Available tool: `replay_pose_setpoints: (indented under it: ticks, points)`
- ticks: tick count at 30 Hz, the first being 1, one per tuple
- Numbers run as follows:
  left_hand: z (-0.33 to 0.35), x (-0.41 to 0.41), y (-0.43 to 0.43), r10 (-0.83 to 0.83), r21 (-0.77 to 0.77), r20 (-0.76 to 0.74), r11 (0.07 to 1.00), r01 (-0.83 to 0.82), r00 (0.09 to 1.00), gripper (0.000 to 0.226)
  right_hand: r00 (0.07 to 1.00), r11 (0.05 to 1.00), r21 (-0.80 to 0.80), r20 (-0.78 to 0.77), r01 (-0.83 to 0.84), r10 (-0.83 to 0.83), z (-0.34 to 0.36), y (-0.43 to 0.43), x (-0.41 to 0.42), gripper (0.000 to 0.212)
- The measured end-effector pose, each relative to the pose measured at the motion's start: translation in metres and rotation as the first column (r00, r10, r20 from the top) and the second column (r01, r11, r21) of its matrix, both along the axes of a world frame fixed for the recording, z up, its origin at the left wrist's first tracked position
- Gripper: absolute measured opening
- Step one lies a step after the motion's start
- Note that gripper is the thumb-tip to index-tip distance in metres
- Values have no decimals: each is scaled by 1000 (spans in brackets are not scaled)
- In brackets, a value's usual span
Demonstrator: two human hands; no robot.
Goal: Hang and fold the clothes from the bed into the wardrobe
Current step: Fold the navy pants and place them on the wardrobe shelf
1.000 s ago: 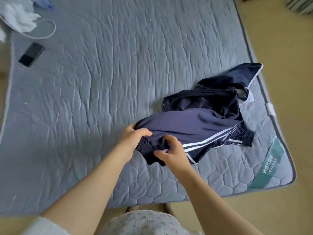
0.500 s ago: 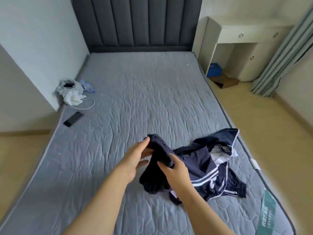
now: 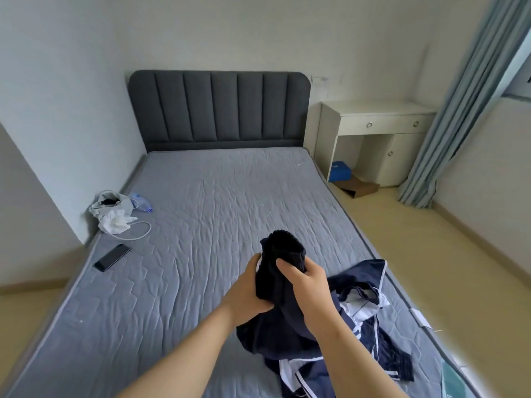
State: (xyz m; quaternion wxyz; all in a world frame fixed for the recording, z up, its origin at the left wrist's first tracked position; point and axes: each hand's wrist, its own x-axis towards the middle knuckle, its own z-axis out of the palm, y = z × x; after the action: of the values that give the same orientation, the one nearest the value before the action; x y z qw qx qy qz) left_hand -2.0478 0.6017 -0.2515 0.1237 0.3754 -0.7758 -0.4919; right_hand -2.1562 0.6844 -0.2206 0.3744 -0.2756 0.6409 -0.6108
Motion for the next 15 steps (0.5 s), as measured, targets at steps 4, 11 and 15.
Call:
replay_pose_setpoints:
  ticks: [4,11,15]
  points:
    - [0,-4,-10,94,-12,87,996,-93,992,45,999,999,-21,-6,33,-33,5,4,-9,11]
    - [62,-22,-47,379,144,-188,923,-357,906,22,983,993,-67,-147,99,-108,35,-12,-27,9]
    - [133,-33,-67,416,110,-351,908,-404,839,14,968,973,-219,-219,71,-120,88,-35,-36,9]
